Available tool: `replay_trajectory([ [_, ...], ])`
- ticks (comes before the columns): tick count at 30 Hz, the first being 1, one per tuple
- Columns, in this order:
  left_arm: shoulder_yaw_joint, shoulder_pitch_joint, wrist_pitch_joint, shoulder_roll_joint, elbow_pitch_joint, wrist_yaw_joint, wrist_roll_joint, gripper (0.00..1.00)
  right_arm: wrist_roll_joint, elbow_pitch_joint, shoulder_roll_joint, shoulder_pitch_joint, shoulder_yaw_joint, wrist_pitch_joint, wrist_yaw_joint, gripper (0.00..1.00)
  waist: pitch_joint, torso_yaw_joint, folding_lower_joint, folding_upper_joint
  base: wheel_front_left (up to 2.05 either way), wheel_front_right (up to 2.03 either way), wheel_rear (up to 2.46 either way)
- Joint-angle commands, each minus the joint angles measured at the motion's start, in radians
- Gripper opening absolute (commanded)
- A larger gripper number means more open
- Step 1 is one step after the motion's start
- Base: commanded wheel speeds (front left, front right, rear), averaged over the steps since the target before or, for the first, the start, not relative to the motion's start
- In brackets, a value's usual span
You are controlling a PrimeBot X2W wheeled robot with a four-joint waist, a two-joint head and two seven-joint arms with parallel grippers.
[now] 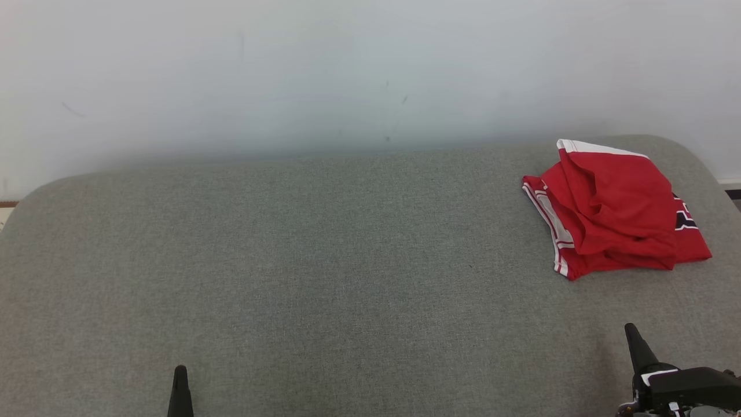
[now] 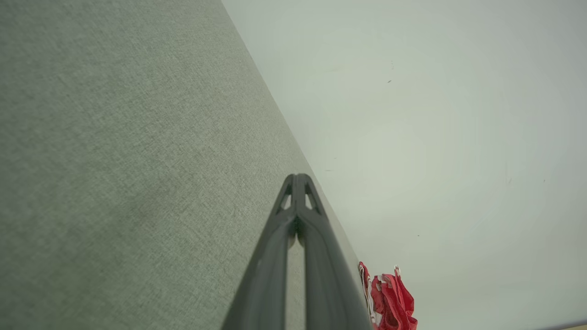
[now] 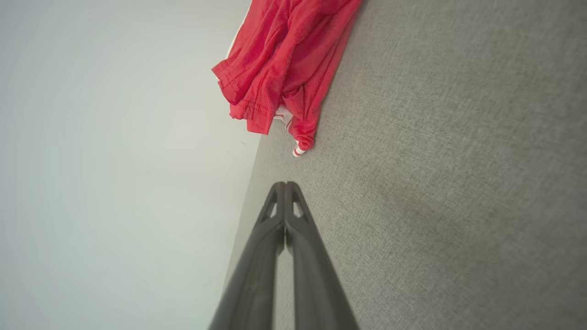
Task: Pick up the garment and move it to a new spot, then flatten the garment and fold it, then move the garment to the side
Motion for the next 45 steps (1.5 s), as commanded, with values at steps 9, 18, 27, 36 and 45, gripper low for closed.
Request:
replay_trajectory([
  [9, -0.018, -0.026, 0.007, 0.007, 0.012, -0.017, -0.113, 0.00, 0.097, 0.004, -0.002, -0.029, -0.046, 0.048, 0.000, 0.00, 0.003, 0.001, -0.0001, -0.0001, 0.00, 0.00, 0.00],
  [18, -0.032, -0.035, 0.010, 0.007, 0.025, -0.023, -0.201, 0.00, 0.171, 0.012, 0.000, -0.036, -0.082, 0.086, 0.000, 0.00, 0.007, 0.001, -0.0001, -0.0001, 0.00, 0.00, 0.00],
  [27, -0.045, -0.045, 0.013, 0.007, 0.038, -0.029, -0.282, 0.00, 0.238, 0.019, 0.002, -0.047, -0.116, 0.123, 0.000, 0.00, 0.010, 0.002, -0.0001, -0.0001, 0.00, 0.00, 0.00],
  [36, -0.056, -0.051, 0.016, 0.007, 0.048, -0.034, -0.348, 0.00, 0.295, 0.026, 0.004, -0.052, -0.144, 0.153, 0.000, 0.00, 0.013, 0.003, -0.0001, -0.0001, 0.00, 0.00, 0.00],
  [45, -0.068, -0.058, 0.018, 0.007, 0.059, -0.040, -0.415, 0.00, 0.355, 0.033, 0.006, -0.062, -0.174, 0.185, 0.000, 0.00, 0.016, 0.003, -0.0001, -0.0001, 0.00, 0.00, 0.00],
])
